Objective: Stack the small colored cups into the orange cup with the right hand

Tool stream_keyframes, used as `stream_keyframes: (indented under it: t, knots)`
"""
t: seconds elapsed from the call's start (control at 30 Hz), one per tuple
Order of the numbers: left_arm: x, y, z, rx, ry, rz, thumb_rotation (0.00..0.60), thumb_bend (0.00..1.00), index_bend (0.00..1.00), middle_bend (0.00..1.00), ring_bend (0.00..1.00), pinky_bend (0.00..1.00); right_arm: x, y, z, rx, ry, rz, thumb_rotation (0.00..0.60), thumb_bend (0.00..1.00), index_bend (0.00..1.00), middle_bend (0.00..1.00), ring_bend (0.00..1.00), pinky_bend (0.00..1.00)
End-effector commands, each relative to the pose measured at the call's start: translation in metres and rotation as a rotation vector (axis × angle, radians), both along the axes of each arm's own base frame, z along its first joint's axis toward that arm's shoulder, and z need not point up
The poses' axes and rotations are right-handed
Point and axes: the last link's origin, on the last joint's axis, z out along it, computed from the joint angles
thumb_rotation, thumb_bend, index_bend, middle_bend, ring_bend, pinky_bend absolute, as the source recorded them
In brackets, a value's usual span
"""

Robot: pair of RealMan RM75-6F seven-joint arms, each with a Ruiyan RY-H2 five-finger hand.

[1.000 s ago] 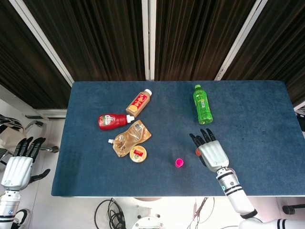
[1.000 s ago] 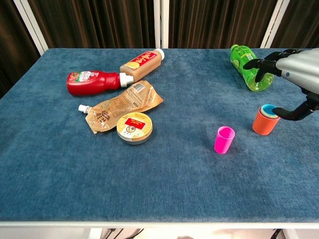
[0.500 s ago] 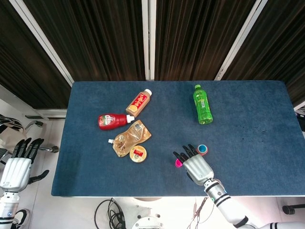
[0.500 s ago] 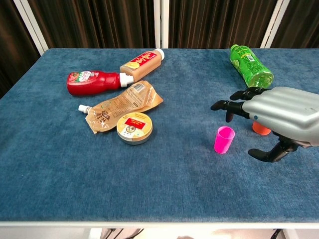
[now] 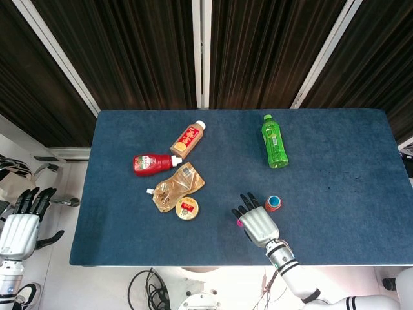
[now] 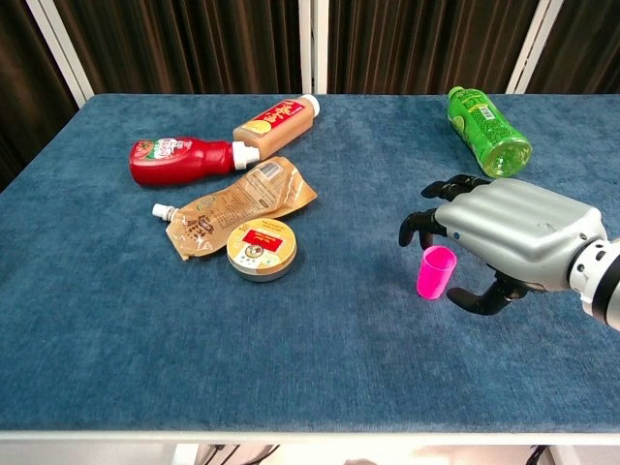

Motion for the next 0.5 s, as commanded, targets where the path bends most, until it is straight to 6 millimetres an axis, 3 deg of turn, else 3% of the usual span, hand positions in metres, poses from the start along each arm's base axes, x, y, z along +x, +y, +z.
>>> stream_keyframes:
  t: [0.03, 0.5]
  knots:
    - [-0.0005, 0.0003, -0.0001, -0.001, -0.002, 0.0, 0.6, 0.14, 0.08, 0.1, 0.0, 0.05, -0.0003, -0.0006, -0.0014, -0.016, -0.001, 0.005, 0.6, 0.32, 0.3, 0.31, 0.02, 0.0]
    - [-0.0004, 0.0006, 0.0007, 0.003, -0.004, -0.004, 0.6, 0.14, 0.08, 0.1, 0.0, 0.05, -0.0011, 0.0002, -0.005, -0.036, -0.006, 0.01, 0.6, 0.33, 0.37, 0.43, 0.1, 0.0]
